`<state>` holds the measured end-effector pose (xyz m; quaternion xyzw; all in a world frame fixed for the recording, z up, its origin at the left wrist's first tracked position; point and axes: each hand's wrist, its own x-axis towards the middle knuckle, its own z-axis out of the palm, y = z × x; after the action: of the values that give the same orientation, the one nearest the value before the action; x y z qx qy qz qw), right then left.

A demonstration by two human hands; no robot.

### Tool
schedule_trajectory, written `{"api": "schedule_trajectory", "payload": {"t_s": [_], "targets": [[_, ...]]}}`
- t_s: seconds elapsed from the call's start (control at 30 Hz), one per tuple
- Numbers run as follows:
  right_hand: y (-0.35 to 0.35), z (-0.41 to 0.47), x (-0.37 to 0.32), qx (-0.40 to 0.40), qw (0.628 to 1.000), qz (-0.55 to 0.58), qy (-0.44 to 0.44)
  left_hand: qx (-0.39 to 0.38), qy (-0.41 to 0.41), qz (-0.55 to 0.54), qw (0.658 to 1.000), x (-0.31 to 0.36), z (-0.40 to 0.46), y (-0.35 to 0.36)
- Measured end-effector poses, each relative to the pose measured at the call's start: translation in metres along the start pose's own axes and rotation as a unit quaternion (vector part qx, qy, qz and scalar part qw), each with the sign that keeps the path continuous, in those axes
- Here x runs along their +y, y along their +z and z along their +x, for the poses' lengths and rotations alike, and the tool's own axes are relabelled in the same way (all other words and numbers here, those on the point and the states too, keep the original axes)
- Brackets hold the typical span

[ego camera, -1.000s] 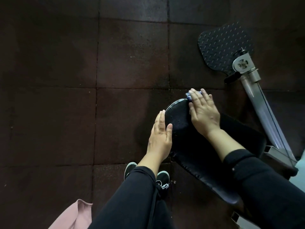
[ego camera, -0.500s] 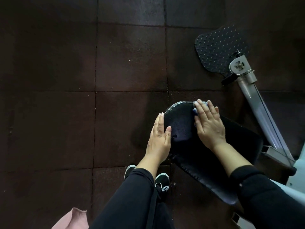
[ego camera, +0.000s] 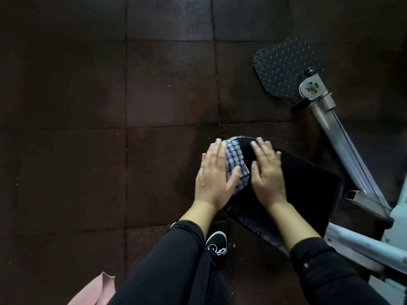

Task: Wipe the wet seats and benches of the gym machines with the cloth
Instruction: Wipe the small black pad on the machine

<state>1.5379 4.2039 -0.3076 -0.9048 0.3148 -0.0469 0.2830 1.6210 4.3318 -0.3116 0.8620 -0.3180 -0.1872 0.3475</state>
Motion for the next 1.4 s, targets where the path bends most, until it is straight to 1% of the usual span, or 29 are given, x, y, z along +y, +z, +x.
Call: {"api": "schedule_trajectory", "payload": {"t_s": [0.03, 0.07, 0.13, 0.2, 0.27, 0.43, 0.5, 0.6, 0.77, 0.93, 1.0, 1.13, 1.23, 1.33, 1.4], "targets": [[-0.004, 0.0, 0.009, 0.016, 0.998, -0.028, 0.046, -0.018, 0.036, 0.045, 0.998, 0.004, 0.004, 0.004], [-0.007, 0.0, 0.017, 0.012, 0.995, -0.051, 0.09, -0.032, 0.066, 0.089, 0.993, 0.005, 0.007, 0.008], [-0.01, -0.002, 0.029, -0.023, 0.987, -0.069, 0.146, -0.043, 0.1, 0.146, 0.983, 0.004, 0.01, 0.016], [-0.013, -0.004, 0.035, -0.05, 0.984, -0.067, 0.155, -0.039, 0.119, 0.155, 0.98, 0.0, 0.007, 0.018], [-0.013, -0.005, 0.037, -0.055, 0.985, -0.06, 0.15, -0.041, 0.149, 0.163, 0.974, -0.005, 0.002, 0.017], [-0.012, -0.004, 0.036, -0.024, 0.987, -0.043, 0.155, -0.093, 0.264, 0.196, 0.94, -0.011, -0.016, 0.024], [-0.013, -0.003, 0.037, -0.014, 0.986, -0.041, 0.161, -0.097, 0.283, 0.202, 0.933, -0.008, -0.015, 0.032], [-0.015, 0.0, 0.038, -0.02, 0.985, -0.039, 0.165, -0.085, 0.253, 0.206, 0.941, -0.004, 0.001, 0.035], [-0.017, 0.001, 0.039, -0.04, 0.985, -0.053, 0.159, -0.047, 0.119, 0.216, 0.968, -0.01, 0.028, 0.018], [-0.017, -0.002, 0.038, -0.022, 0.986, -0.038, 0.163, 0.002, 0.053, 0.165, 0.985, -0.03, -0.017, 0.01], [-0.017, -0.002, 0.038, -0.023, 0.986, -0.035, 0.162, 0.004, 0.066, 0.179, 0.982, -0.03, -0.038, 0.014], [-0.02, 0.001, 0.04, -0.032, 0.984, -0.039, 0.169, -0.057, 0.189, 0.23, 0.953, -0.013, -0.054, 0.026], [-0.021, 0.003, 0.039, -0.037, 0.983, -0.04, 0.172, -0.091, 0.234, 0.237, 0.939, -0.004, -0.034, 0.034], [-0.023, 0.004, 0.039, -0.041, 0.983, -0.042, 0.176, -0.117, 0.236, 0.248, 0.932, 0.007, 0.007, 0.039], [-0.024, 0.004, 0.038, -0.049, 0.982, -0.043, 0.177, -0.109, 0.196, 0.25, 0.942, 0.01, 0.034, 0.035]]}}
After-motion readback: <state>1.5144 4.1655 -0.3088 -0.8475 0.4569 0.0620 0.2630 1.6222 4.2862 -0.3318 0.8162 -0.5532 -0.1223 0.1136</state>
